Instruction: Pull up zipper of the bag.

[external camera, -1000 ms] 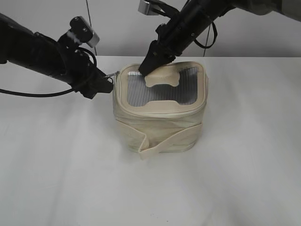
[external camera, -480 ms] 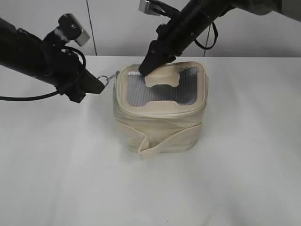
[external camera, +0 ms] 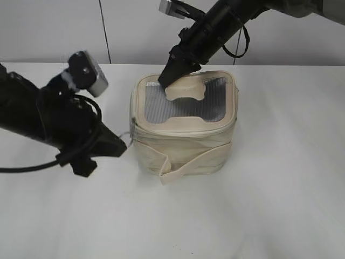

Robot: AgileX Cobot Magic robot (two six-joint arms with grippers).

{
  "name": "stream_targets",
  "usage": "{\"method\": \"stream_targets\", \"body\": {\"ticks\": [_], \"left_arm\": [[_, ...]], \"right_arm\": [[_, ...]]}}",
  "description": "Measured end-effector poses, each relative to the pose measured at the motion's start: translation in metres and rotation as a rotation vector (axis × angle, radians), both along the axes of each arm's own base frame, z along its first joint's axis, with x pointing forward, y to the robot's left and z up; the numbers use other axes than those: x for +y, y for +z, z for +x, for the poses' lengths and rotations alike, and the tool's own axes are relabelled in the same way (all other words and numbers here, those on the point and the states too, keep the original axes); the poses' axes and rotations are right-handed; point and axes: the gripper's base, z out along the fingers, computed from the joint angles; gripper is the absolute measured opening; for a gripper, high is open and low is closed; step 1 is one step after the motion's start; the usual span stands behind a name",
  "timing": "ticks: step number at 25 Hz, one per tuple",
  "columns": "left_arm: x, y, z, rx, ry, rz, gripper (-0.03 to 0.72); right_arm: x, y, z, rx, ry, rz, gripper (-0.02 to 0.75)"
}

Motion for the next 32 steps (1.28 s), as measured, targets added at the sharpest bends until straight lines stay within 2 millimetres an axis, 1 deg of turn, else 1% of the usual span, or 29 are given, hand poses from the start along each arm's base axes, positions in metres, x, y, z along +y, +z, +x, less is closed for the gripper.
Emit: {"method": "stream_targets", "body": {"ticks": [3,5,8,11,12,14,15,17,18,19,20,21,22,23,24,25,26,28,29,30,31,32], "left_arm": [[-0.017,-0.006,-0.027,0.039,-0.061,0.004,0.012],[-0.036,-0.006,-0.040,0.022,-0.079,-0.010,0.015],[-0.068,0.000,-0.053,-0.061,-0.064,-0.035,0.020],[-0.096,0.003,-0.057,-0.080,-0.053,-0.071,0.022],[-0.102,0.003,-0.056,-0.066,-0.043,-0.085,0.022],[-0.105,0.000,-0.055,-0.026,-0.010,-0.100,0.029],[-0.103,0.000,-0.053,-0.005,0.011,-0.109,0.049],[-0.098,0.006,-0.055,0.073,-0.012,-0.146,0.140],[-0.093,0.011,-0.056,0.119,-0.033,-0.167,0.220],[-0.085,0.016,-0.056,0.165,-0.049,-0.181,0.312],[-0.077,0.023,-0.056,0.191,-0.047,-0.191,0.386],[-0.066,0.029,-0.053,0.213,-0.022,-0.192,0.454],[-0.055,0.036,-0.048,0.213,0.022,-0.188,0.494],[-0.043,0.041,-0.041,0.205,0.070,-0.186,0.510],[-0.034,0.048,-0.032,0.167,0.119,-0.193,0.510],[-0.024,0.055,-0.019,0.129,0.166,-0.194,0.499],[-0.018,0.064,-0.003,0.086,0.195,-0.201,0.483],[-0.019,0.081,0.030,0.045,0.200,-0.221,0.463],[-0.023,0.082,0.046,0.055,0.184,-0.224,0.460],[-0.030,0.089,0.062,0.044,0.164,-0.237,0.459],[-0.039,0.090,0.078,0.048,0.137,-0.243,0.459],[-0.047,0.089,0.094,0.053,0.108,-0.249,0.459]], "right_arm": [[0.000,0.000,0.000,0.015,-0.013,0.003,0.053],[0.001,0.001,-0.001,0.026,-0.010,0.012,0.052],[0.001,0.000,-0.001,0.032,-0.012,0.018,0.051],[0.001,0.000,-0.001,0.033,-0.012,0.018,0.047],[0.002,0.000,-0.001,0.034,-0.012,0.020,0.047],[0.001,0.000,-0.001,0.039,-0.019,0.019,0.047],[-0.002,0.000,0.001,0.041,-0.028,0.019,0.057],[-0.008,0.003,0.004,0.051,-0.057,0.029,0.127],[-0.015,0.009,0.007,0.051,-0.083,0.038,0.195],[-0.027,0.019,0.010,0.048,-0.122,0.046,0.274],[-0.039,0.032,0.013,0.045,-0.169,0.053,0.331],[-0.056,0.042,0.017,0.038,-0.223,0.048,0.375],[-0.075,0.054,0.021,0.027,-0.280,0.044,0.393],[-0.093,0.065,0.023,0.019,-0.334,0.047,0.395],[-0.108,0.071,0.022,0.021,-0.372,0.047,0.389],[-0.125,0.074,0.019,0.029,-0.409,0.043,0.376],[-0.139,0.073,0.012,0.046,-0.439,0.034,0.362],[-0.157,0.063,-0.008,0.056,-0.493,0.016,0.344],[-0.164,0.055,-0.022,0.035,-0.527,0.012,0.340],[-0.169,0.048,-0.039,0.001,-0.561,0.016,0.338],[-0.171,0.036,-0.058,-0.018,-0.577,0.023,0.337],[-0.174,0.036,-0.073,-0.074,-0.617,0.047,0.336]]}}
